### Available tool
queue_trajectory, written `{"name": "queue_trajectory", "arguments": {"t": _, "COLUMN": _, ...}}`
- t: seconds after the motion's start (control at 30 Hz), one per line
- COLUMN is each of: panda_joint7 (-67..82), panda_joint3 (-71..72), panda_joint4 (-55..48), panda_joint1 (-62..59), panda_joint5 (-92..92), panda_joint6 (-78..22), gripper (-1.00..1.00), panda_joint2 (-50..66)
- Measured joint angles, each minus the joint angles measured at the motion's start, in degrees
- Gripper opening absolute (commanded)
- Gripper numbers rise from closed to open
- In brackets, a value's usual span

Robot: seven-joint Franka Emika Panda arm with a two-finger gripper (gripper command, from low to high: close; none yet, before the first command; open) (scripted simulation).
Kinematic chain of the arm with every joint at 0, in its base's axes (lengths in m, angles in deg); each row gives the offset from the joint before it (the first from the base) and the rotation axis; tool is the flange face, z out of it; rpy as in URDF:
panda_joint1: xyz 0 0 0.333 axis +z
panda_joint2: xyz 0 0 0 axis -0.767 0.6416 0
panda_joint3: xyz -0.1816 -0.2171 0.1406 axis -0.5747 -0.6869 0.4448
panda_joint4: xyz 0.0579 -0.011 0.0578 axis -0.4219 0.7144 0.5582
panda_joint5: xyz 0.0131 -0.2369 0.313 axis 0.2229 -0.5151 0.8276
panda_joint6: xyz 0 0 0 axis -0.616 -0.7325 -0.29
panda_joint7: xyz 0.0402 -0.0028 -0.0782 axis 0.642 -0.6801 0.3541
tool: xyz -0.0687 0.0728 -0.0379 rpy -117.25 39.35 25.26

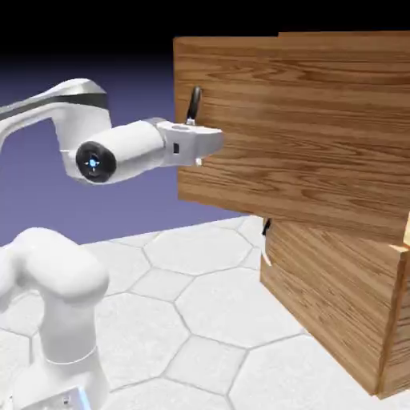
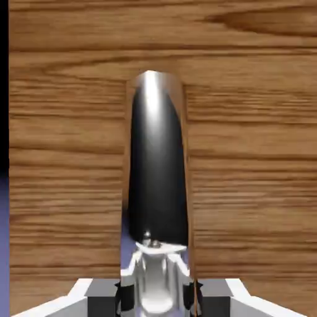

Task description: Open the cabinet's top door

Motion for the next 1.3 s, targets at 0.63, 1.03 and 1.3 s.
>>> {"name": "queue_trajectory", "arguments": {"t": 0.63, "panda_joint7": -4.91, "panda_joint3": -34.76, "panda_joint4": -11.80, "panda_joint1": -14.13, "panda_joint5": -31.95, "panda_joint6": -47.35, "gripper": -1.00, "panda_joint2": -6.25}}
{"name": "queue_trajectory", "arguments": {"t": 1.03, "panda_joint7": -15.45, "panda_joint3": -46.42, "panda_joint4": -28.38, "panda_joint1": 3.06, "panda_joint5": -50.00, "panda_joint6": -62.00, "gripper": -1.00, "panda_joint2": -14.54}}
{"name": "queue_trajectory", "arguments": {"t": 1.3, "panda_joint7": -17.97, "panda_joint3": -49.27, "panda_joint4": -45.00, "panda_joint1": 14.60, "panda_joint5": -52.94, "panda_joint6": -76.68, "gripper": -1.00, "panda_joint2": -14.42}}
